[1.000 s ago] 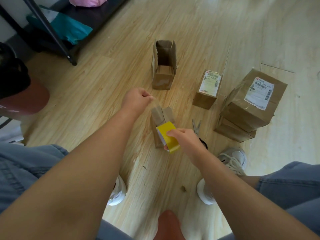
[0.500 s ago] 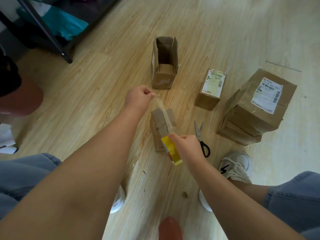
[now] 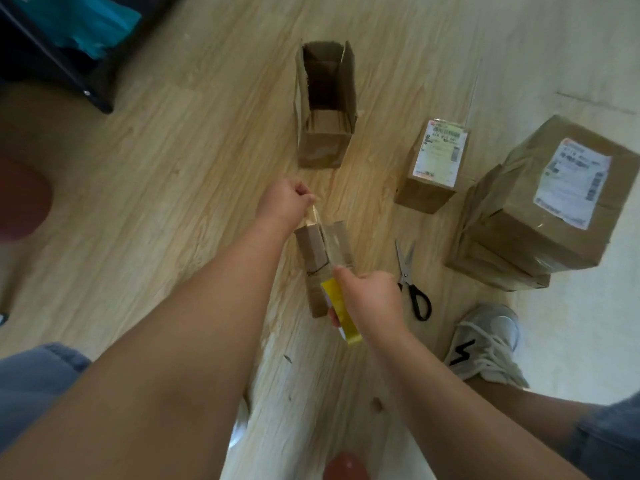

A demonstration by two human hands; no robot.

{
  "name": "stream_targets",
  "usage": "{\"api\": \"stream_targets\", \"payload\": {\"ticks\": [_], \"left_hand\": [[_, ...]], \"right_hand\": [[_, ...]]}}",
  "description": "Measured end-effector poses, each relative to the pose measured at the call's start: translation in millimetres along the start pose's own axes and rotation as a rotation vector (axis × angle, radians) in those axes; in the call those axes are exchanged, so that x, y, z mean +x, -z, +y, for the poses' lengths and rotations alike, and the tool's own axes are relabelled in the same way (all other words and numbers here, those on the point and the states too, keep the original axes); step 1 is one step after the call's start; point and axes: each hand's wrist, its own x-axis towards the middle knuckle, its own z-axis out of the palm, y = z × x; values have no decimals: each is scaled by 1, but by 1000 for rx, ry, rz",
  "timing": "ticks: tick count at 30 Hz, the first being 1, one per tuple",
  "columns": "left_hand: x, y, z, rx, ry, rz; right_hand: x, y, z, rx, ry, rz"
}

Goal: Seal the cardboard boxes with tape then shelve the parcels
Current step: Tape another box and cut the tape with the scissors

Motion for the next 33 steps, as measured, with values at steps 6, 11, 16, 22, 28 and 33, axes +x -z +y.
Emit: {"api": "stream_targets", "payload": {"ticks": [6, 11, 16, 22, 28, 33], "left_hand": [[5, -8, -18, -90, 54, -11], [7, -17, -25, -90, 63, 3], [11, -24, -31, -66, 44, 21], [14, -34, -37, 9, 30, 47], [23, -29, -38, 27, 230, -118], [24, -29, -40, -132, 458, -122]], "right_hand": [[0, -4, -3, 13, 9, 10], [0, -5, -3, 3, 11, 10], [3, -4, -7, 47, 3, 1], [7, -4, -11, 75, -16, -12], [7, -5, -10, 75, -16, -25], [11, -8, -9, 21, -21, -4]]}}
